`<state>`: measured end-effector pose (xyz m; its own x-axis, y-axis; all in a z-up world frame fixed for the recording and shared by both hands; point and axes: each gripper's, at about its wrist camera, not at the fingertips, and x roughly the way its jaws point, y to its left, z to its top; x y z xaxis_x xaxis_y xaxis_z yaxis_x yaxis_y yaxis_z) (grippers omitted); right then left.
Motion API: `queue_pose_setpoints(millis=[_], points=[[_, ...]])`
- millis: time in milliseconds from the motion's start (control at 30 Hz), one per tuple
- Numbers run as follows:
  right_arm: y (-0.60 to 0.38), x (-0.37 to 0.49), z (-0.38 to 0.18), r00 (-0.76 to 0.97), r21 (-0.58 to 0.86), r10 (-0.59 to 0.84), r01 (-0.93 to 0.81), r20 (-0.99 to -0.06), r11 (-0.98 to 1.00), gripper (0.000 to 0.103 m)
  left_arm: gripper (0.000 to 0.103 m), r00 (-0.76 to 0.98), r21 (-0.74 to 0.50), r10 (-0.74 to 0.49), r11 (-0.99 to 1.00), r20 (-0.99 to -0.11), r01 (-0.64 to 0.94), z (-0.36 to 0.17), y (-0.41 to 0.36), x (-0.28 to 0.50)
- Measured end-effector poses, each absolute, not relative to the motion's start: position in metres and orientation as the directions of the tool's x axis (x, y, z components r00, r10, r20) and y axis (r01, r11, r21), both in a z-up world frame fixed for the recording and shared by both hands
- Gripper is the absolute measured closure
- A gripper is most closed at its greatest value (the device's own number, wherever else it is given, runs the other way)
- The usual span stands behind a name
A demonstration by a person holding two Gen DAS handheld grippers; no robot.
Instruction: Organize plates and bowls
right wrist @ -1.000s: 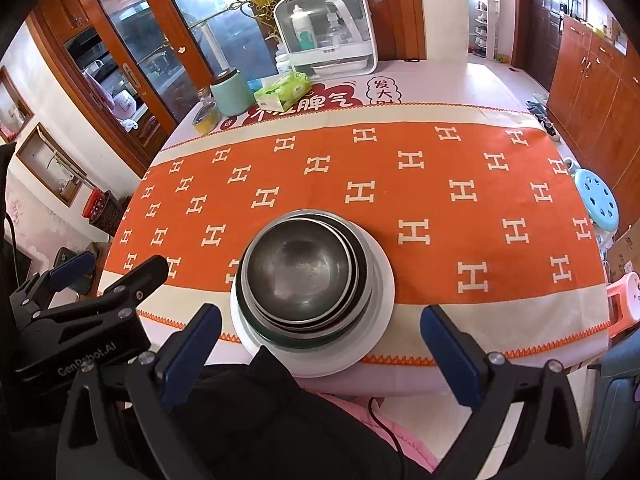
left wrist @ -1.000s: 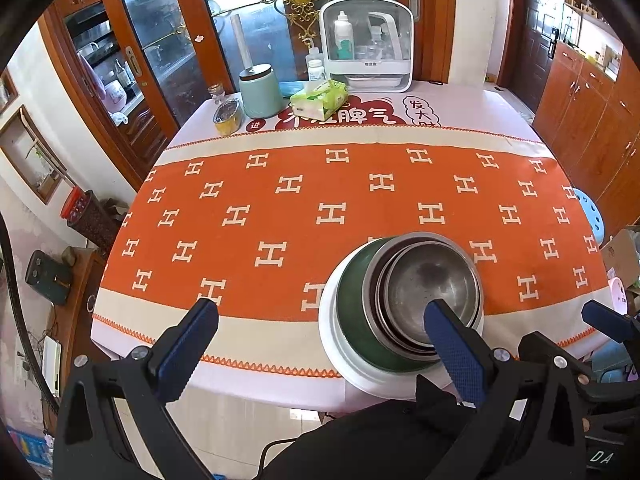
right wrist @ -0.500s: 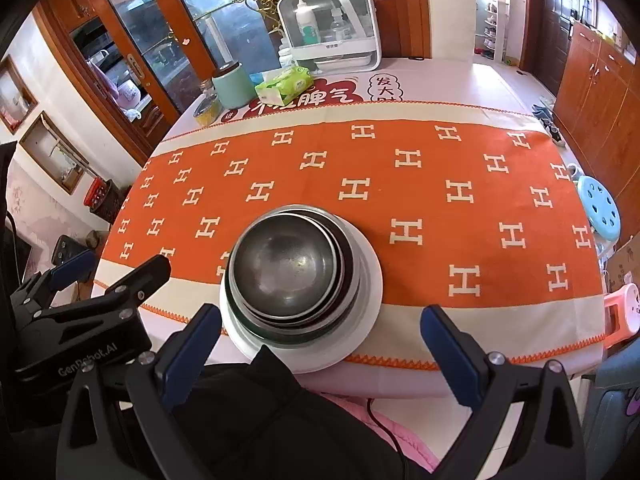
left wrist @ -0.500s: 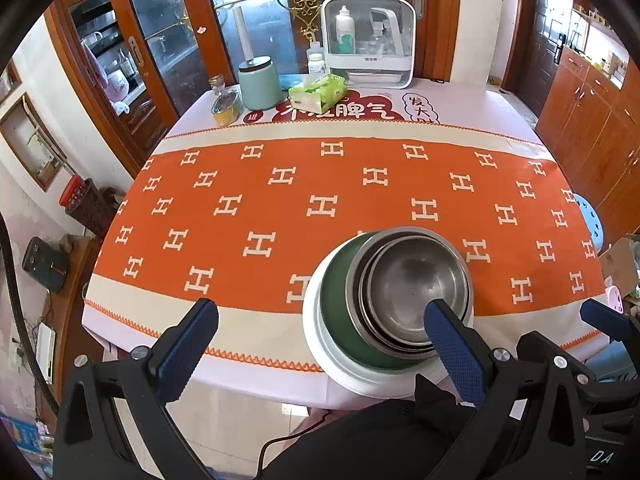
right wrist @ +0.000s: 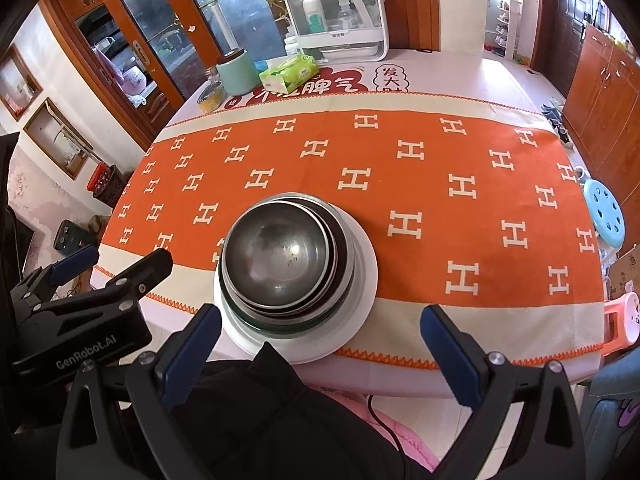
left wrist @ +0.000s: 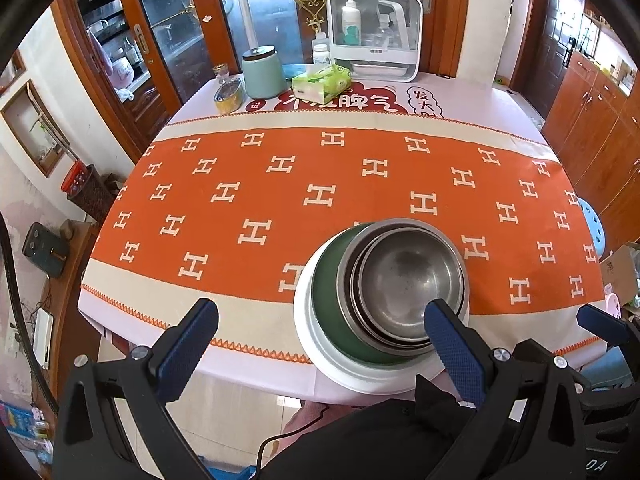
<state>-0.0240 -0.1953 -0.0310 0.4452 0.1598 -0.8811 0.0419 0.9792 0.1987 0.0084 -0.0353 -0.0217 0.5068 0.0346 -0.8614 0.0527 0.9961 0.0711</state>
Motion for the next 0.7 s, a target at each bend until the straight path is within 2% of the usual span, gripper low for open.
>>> queue_pose_setpoints(millis=[700], points=[[-0.2036,-0.0259,-0.0387,0.437,0.252,0.217,0.023,-0.873,0.967,0.003,0.001,0.499,0.108,0.072,0.993,-0.864,0.044,-0.0216,-0.0400,0.0010]])
